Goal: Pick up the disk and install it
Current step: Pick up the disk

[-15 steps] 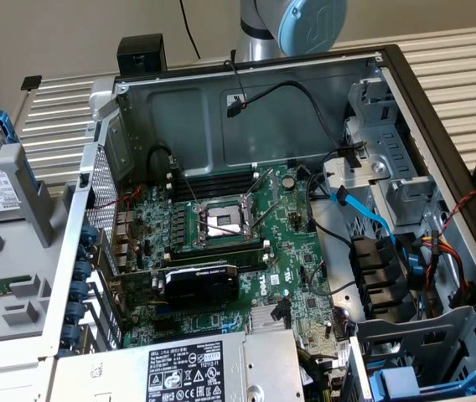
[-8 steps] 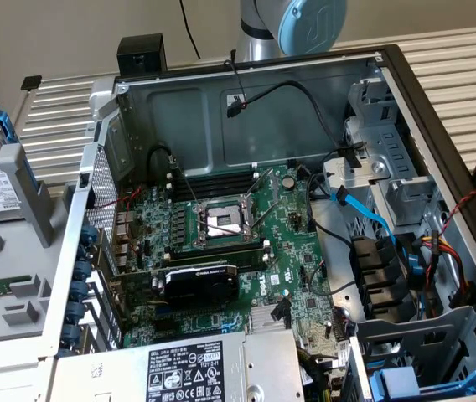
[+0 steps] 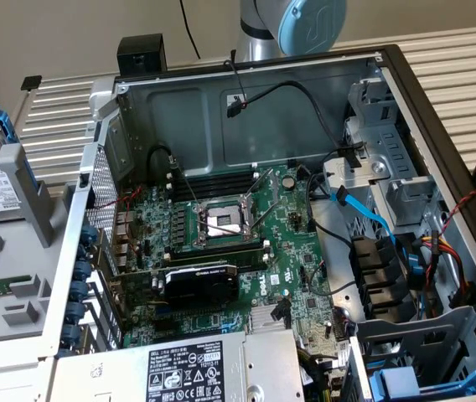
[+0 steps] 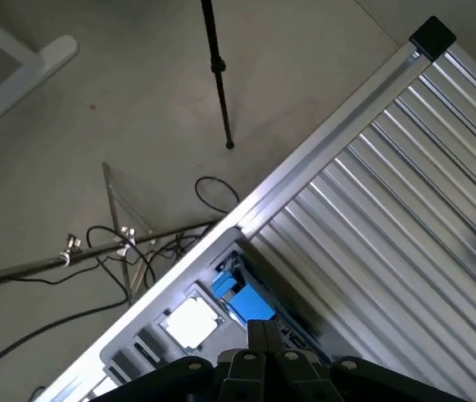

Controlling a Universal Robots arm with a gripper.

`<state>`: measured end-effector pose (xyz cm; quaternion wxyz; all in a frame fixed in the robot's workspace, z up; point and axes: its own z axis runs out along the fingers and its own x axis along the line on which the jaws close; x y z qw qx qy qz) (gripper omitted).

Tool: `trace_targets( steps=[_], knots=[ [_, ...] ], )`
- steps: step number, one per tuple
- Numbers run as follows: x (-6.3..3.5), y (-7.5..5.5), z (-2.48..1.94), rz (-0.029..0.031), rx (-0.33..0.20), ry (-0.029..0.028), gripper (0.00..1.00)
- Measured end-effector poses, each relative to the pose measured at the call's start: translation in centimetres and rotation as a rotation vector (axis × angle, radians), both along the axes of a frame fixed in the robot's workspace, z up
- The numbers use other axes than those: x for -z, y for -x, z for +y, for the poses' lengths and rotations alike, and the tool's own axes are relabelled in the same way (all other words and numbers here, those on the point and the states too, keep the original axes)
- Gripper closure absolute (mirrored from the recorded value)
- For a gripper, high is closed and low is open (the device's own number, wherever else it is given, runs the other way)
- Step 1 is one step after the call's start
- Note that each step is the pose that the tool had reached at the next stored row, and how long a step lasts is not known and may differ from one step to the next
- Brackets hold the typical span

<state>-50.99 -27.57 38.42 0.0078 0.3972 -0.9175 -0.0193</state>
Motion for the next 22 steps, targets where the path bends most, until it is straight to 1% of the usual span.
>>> trace_targets(
  steps=[22],
  knots=[
    [0.01, 0.00, 0.00, 0.0000, -0.400, 0.0000, 0.89]
  ],
)
